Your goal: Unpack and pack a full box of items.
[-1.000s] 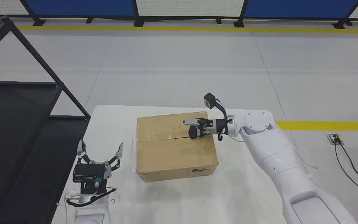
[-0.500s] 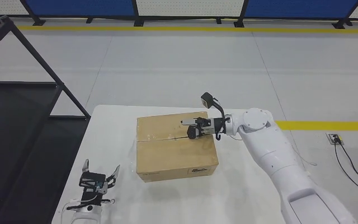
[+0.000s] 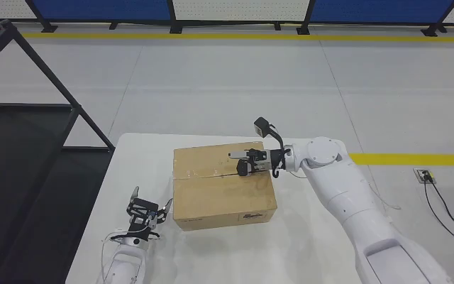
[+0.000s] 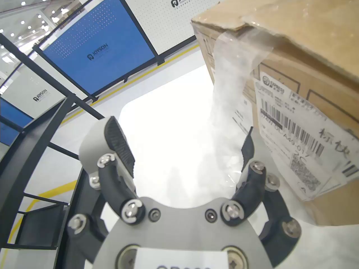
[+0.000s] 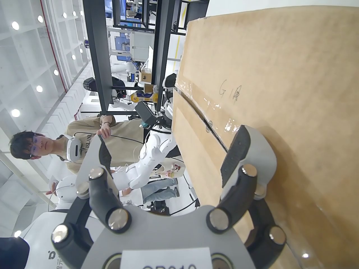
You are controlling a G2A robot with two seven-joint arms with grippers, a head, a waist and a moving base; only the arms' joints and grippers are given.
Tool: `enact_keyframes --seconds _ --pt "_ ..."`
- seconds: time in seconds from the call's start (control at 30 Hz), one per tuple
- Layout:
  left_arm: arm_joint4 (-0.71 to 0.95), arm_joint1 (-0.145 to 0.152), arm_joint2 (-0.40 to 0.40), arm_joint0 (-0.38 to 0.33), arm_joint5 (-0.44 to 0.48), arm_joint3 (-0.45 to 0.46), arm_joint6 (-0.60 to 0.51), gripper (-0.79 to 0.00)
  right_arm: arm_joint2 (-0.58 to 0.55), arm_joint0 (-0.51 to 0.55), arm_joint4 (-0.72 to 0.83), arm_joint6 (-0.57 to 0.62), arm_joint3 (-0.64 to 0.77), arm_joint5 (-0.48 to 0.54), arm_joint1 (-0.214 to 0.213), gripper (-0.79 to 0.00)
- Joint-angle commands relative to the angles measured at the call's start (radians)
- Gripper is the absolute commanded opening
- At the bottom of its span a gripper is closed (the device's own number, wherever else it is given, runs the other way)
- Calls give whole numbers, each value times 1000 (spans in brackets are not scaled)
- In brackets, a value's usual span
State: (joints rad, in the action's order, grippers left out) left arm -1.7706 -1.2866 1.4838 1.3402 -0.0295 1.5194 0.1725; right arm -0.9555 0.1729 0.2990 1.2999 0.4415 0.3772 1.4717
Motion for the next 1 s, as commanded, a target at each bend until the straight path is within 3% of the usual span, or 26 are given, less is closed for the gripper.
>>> enact_keyframes --seconds 0.0,0.33,0.67,0.97 --pt "-9 -2 -6 -25 -27 -24 -18 0 1 -1 -1 0 0 -3 1 0" --pt "60 -22 -35 -145 -162 -112 -66 0 6 -7 -3 -3 -3 -3 6 0" --pt "165 -33 4 -155 -264 -12 -51 0 7 -9 -7 -4 -2 -2 8 0" --pt "193 -45 -20 -170 -311 76 -49 0 8 -10 -6 -2 -8 2 12 0"
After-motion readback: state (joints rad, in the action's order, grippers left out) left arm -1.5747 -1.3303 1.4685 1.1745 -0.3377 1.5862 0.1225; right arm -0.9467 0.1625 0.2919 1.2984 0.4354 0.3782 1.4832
